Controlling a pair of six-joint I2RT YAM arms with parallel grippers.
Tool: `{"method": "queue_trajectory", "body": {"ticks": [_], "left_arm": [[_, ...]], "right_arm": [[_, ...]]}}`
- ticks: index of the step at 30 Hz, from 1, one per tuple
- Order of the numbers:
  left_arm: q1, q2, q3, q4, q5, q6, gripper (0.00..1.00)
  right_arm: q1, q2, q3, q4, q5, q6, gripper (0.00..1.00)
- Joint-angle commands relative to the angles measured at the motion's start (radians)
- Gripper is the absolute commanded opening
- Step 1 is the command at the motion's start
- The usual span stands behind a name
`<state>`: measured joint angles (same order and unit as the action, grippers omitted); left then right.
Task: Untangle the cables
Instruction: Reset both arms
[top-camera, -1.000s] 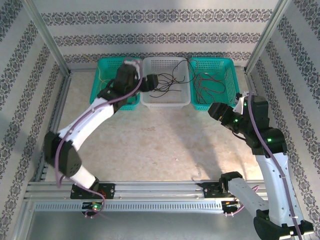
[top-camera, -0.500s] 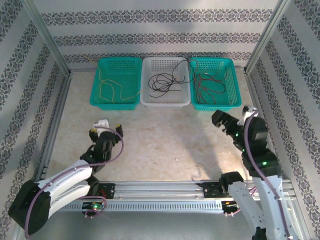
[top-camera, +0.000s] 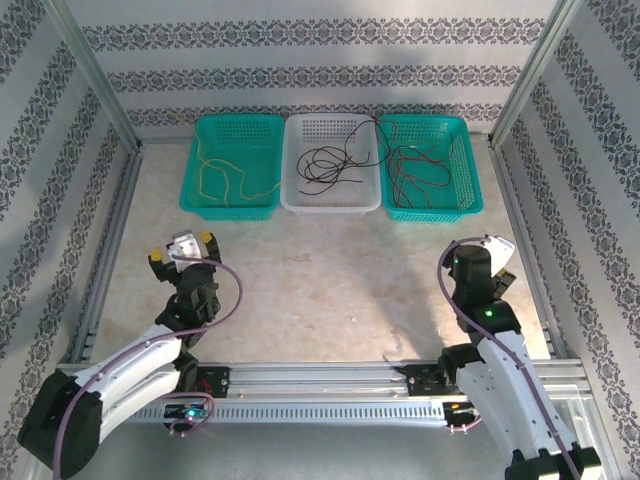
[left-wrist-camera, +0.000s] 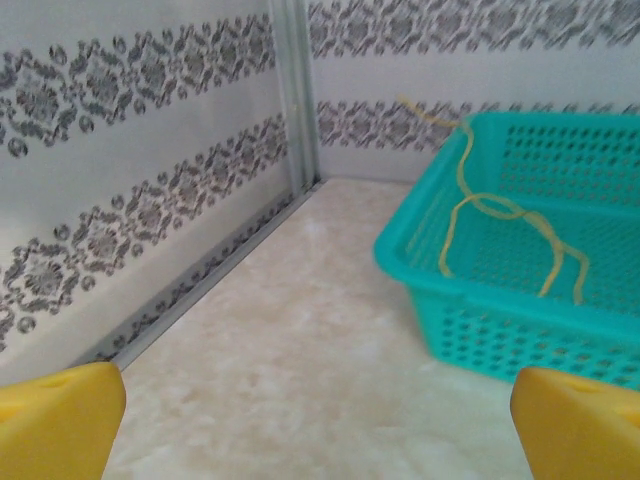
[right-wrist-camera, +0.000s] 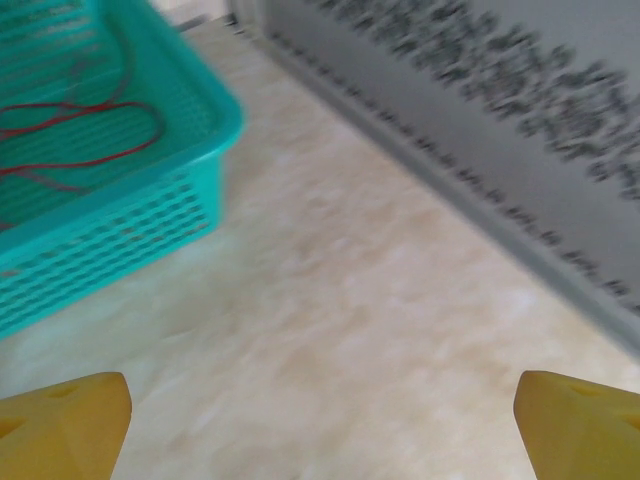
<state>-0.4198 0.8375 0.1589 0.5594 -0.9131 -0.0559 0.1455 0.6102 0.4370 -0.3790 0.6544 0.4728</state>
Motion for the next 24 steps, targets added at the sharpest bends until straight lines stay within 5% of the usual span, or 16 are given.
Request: {"method": "queue_trajectory", "body": {"ticks": [1,4,14,16,21,24], "left_arm": [[0.077,0.039,-0.026,0.018,0.079,0.018,0.99],[0.169,0.163,-0.039,0.21,0.267,0.043,0.99],[0.271,0.737,0.11,0.671,0.527,0.139,0.99],[0.281,0.681,0.141,0.5,0.56,0.097,0.99],[0.364,0.815,0.057,0.811,0.736,0.069,0.99],[0.394,0.748,0.117,0.587,0.75,0.02,0.99]], "right_arm": [[-0.01,0.047,-0.084,0.231,0.207,-0.143,0.98],[-0.011,0.096,-0.152,0.378,0.199,-0.128,0.98],[-0.007,0.372,-0.143,0.627,0.121,-0.148,0.98],[-0.008,0.4,-0.155,0.719,0.101,-0.181,0.98],[-0.033,0.55,-0.183,1.05,-0.055,-0.314,0.99],[-0.037,0.667,-0.159,1.202,-0.158,-0.409,0.98]]}}
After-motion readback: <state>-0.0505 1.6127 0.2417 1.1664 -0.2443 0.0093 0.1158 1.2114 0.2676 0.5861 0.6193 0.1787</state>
